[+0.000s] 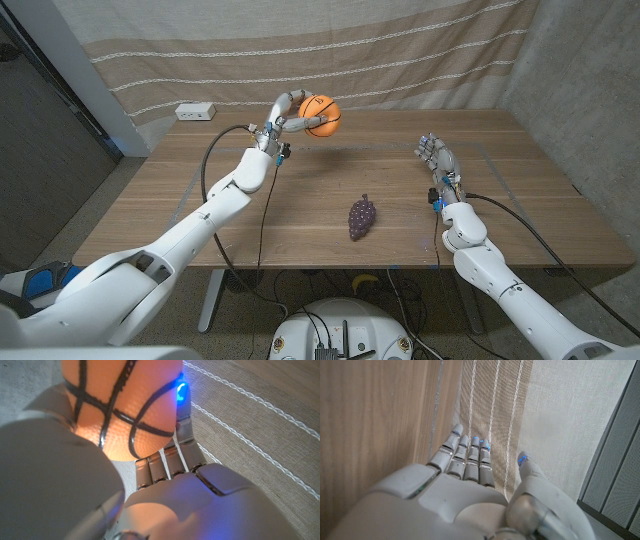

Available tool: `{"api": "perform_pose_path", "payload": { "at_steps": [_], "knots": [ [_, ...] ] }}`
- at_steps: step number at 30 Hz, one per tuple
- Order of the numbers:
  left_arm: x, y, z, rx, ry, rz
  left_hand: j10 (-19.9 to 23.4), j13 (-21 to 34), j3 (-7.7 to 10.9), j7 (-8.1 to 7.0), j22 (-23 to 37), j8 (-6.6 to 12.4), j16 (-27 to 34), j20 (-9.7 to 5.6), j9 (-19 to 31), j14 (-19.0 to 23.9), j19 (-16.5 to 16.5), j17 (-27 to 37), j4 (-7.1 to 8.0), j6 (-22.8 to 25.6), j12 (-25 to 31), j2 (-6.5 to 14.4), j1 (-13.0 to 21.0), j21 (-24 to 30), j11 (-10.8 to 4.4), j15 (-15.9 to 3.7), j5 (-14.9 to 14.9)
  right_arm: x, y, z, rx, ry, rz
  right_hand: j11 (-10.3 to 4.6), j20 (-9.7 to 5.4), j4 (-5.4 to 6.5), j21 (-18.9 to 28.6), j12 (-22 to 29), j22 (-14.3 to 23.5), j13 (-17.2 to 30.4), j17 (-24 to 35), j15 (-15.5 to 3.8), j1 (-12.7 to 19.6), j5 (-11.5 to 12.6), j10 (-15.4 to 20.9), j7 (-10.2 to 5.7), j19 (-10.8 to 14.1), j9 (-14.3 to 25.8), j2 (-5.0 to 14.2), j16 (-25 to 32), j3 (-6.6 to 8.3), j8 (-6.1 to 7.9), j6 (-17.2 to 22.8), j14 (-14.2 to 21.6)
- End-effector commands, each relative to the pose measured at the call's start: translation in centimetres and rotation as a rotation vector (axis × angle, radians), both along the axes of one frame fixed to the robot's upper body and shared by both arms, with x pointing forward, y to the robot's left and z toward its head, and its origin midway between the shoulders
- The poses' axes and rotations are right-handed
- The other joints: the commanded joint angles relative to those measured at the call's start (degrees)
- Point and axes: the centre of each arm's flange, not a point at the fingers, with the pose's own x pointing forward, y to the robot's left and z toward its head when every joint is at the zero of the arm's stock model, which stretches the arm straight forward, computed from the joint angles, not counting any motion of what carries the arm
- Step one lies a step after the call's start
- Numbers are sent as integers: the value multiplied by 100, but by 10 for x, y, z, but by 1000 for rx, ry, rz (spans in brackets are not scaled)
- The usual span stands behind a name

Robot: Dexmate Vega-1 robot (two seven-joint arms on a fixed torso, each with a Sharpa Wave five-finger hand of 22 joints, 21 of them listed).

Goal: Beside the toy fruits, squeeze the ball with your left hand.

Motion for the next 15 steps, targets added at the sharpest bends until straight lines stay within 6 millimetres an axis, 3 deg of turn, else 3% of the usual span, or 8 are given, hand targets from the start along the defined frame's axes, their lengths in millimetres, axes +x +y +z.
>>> {"api": "perform_pose_path", "payload": {
  "at_steps": [1,15],
  "knots": [
    [5,13,-5,-149,85,-147,1133,278,403,-96,-17,35,-21,-867,364,2551,-152,12,-118,1191,-9,2327,2393,48,-354,-1606,1232,1,4,5,-9,-4,1,23,-13,-36,-11,-13,31,18,3,4,10,27,51,5,55,18,6,-10,14,0,35,41],
    [17,22,-12,-277,238,-298,1155,301,400,-100,-72,-2,-46,-867,384,2577,-167,26,-123,1215,-27,2327,2400,120,-358,-1604,1278,1,5,6,-10,-8,-2,17,-17,-40,-22,-14,31,20,5,5,8,28,54,0,61,18,5,-12,16,-2,33,39]
  ]
}}
